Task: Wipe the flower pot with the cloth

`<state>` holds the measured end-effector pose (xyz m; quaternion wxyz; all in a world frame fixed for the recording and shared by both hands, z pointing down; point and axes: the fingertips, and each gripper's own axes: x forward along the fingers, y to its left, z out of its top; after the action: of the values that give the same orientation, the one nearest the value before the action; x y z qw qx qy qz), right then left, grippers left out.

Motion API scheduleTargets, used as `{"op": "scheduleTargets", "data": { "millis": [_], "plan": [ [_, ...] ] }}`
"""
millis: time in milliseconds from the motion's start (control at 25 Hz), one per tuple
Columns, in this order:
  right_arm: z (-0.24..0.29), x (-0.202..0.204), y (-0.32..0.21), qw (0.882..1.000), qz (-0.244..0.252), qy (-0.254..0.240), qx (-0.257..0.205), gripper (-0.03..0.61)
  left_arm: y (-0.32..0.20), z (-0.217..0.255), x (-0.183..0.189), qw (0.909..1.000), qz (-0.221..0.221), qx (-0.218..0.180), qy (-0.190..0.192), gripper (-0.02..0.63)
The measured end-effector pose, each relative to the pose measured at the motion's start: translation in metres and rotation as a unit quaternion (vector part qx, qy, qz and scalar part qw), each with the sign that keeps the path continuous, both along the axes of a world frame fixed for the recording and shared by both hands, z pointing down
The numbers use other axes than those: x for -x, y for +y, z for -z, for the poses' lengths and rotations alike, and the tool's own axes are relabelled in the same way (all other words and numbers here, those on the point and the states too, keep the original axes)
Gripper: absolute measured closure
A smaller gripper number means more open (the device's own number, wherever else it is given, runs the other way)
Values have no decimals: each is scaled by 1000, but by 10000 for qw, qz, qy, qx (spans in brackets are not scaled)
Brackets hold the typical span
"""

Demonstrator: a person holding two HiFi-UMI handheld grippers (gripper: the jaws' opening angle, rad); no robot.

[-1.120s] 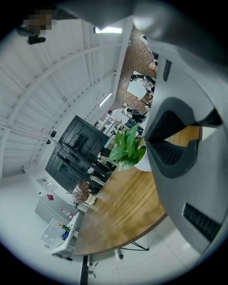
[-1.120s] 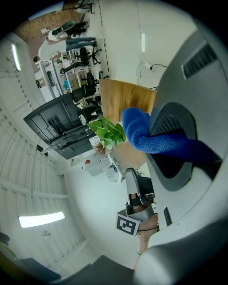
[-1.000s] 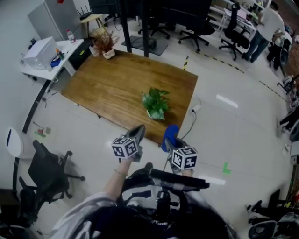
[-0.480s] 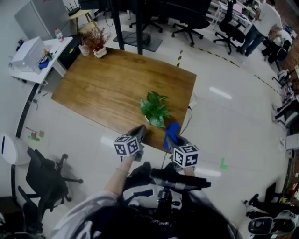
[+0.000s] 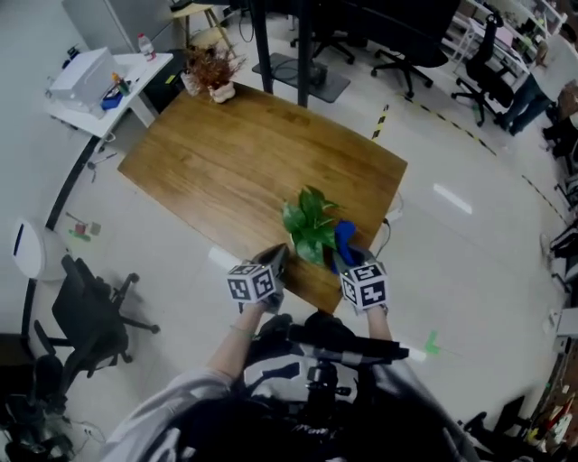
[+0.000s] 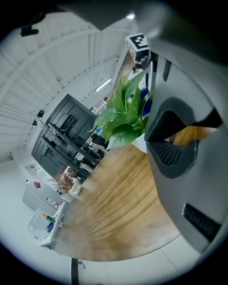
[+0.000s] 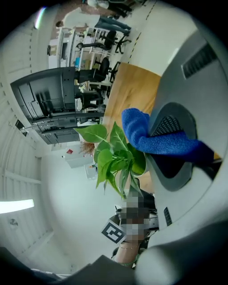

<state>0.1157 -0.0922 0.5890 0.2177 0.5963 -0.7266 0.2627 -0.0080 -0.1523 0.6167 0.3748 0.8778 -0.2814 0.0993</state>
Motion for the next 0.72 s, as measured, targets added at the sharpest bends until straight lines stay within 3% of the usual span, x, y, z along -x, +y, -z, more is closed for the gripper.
{"op": "scheduleTargets", "data": {
  "millis": [320,720],
  "plan": [
    [-30,13,-19,9935,1040,-300,352,515,-2,-2,-8,9982,573,129,-120,606],
    [-60,49,-1,9735,2126,-372,762,515,-15,-10,-2,9951,924,112,-325,606]
  ]
}}
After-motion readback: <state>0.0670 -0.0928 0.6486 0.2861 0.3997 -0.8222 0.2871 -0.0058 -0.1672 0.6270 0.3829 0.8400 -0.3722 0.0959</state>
